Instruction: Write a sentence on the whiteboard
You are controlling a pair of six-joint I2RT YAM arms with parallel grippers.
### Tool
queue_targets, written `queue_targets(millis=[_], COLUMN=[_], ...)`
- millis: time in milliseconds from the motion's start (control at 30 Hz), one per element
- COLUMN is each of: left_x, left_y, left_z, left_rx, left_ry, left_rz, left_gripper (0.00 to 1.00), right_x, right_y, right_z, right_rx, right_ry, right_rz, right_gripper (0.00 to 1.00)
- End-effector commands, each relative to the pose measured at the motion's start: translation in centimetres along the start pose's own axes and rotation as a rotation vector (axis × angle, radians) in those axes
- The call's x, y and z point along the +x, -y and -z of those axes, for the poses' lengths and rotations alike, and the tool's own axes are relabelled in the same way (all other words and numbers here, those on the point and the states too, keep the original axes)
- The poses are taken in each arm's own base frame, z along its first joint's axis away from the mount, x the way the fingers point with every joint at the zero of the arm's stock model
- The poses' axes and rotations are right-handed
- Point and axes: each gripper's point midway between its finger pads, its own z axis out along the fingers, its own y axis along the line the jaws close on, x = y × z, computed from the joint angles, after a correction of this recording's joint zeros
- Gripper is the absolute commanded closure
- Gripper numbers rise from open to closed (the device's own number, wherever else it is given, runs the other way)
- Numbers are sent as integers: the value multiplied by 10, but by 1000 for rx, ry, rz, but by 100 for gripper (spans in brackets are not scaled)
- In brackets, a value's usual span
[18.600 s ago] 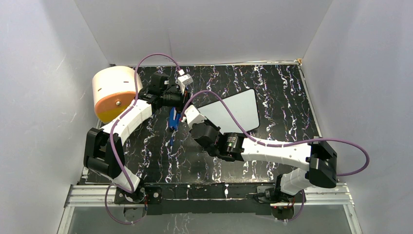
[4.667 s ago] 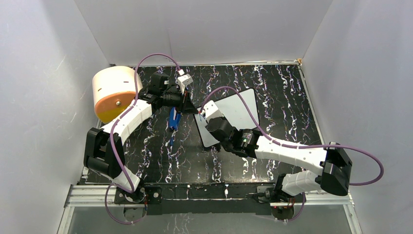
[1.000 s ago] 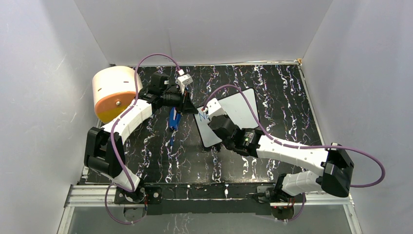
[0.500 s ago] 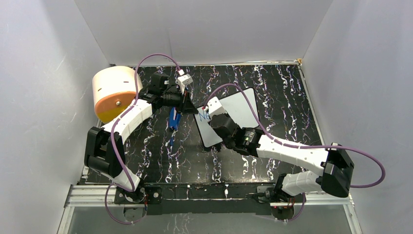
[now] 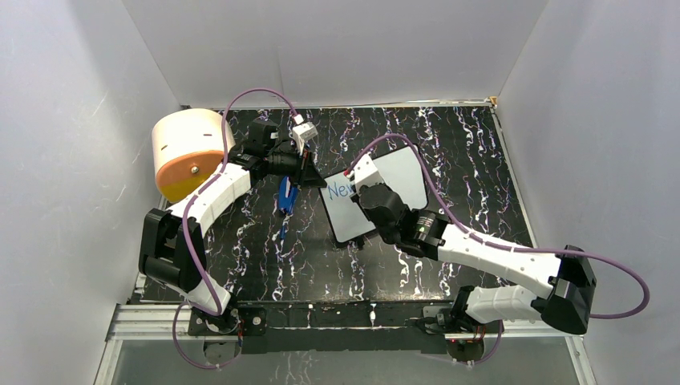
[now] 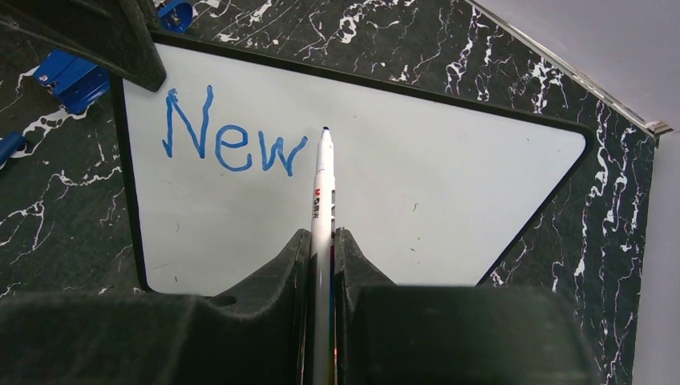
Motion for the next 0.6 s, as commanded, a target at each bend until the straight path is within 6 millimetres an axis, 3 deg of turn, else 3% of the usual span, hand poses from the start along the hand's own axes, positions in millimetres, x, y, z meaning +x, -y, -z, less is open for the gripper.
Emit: queue_targets(millis=[0,567], left_x=[8,8], left_y=[1,0], left_z=[0,-1], left_rx=[-7,-7], left_ry=[-28,-32], left_rz=[-14,-10], left_gripper=[100,100], right_x=[-2,3], right_y=[7,31], right_z=[4,2], right_rx=[7,26], right_ry=[12,2], right_rz=[-24,-67], right_gripper=[100,100])
